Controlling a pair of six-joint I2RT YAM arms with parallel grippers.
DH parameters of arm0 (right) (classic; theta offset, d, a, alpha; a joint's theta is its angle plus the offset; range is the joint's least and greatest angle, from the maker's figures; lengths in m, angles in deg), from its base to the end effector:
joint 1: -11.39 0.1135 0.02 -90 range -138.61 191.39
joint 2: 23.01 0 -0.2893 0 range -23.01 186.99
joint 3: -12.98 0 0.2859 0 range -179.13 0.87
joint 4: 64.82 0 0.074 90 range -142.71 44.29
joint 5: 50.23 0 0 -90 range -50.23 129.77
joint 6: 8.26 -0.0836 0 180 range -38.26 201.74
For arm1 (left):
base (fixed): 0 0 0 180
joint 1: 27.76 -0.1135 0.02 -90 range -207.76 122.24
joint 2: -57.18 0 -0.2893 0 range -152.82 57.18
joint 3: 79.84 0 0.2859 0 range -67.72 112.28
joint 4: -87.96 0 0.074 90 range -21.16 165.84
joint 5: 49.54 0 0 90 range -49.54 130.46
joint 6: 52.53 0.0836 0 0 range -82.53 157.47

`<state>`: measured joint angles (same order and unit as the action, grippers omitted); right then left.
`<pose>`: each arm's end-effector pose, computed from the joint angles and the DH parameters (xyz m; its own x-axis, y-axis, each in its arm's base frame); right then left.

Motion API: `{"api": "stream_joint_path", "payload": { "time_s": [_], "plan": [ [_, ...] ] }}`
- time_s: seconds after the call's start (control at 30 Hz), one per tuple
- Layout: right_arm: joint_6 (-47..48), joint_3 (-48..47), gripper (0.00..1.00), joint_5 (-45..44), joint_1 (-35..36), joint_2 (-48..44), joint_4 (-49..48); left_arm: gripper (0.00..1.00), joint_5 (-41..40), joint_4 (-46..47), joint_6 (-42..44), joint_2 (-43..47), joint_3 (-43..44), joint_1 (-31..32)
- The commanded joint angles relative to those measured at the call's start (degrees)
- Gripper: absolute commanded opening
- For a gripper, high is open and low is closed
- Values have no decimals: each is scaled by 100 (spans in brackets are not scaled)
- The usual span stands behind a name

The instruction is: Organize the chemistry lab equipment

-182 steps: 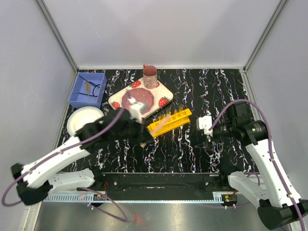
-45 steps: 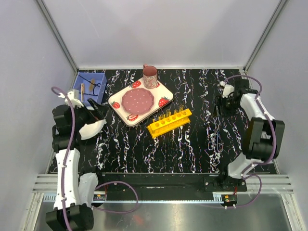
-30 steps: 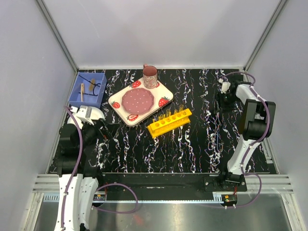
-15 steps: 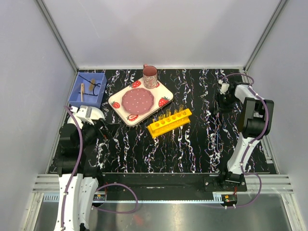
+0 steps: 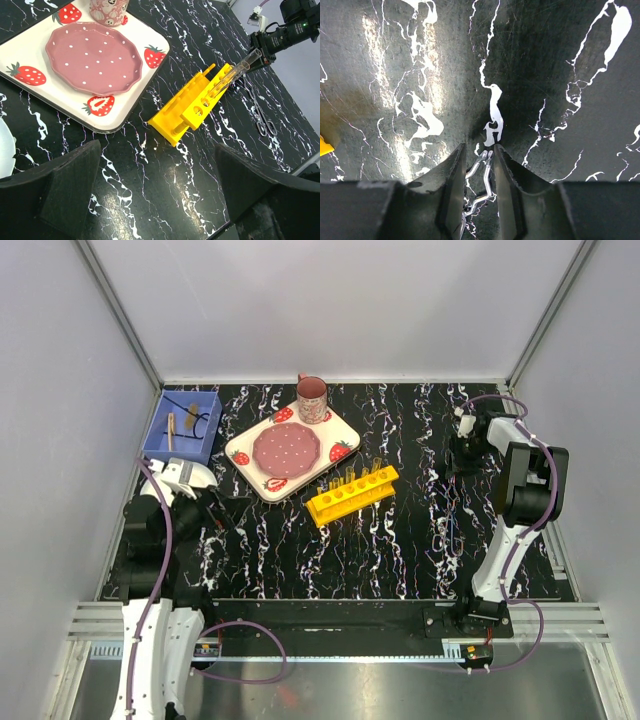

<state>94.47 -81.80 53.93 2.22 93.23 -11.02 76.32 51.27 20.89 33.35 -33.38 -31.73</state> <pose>0.4509 -0.0521 0.1184 -0.9518 -0.0628 -0.3003 -0.1196 0.9773 0.1747 0.1598 -0.0380 0.3060 -0.3780 -0.2581 -0.8891 0.4204 0.8078 -0.4132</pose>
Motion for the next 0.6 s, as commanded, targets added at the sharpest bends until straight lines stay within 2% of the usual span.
{"api": "stream_joint_path", "payload": {
  "time_s": [0.0,0.2,0.3,0.37,0.57],
  "plan": [
    [-87,14,33,9,-32,12,-135,99,211,331,-3,-121,10,19],
    [-104,85,23,-71,-32,-5,-232,99,290,357,-21,-130,-7,10],
    [-104,164,15,-44,-32,-137,-319,99,378,393,-91,-174,2,10],
    [-95,234,12,0,-32,-277,-407,99,308,392,-161,-200,-33,27],
    [-95,629,8,324,-102,-998,-741,99,878,585,-179,-218,-112,106]
  ]
}}
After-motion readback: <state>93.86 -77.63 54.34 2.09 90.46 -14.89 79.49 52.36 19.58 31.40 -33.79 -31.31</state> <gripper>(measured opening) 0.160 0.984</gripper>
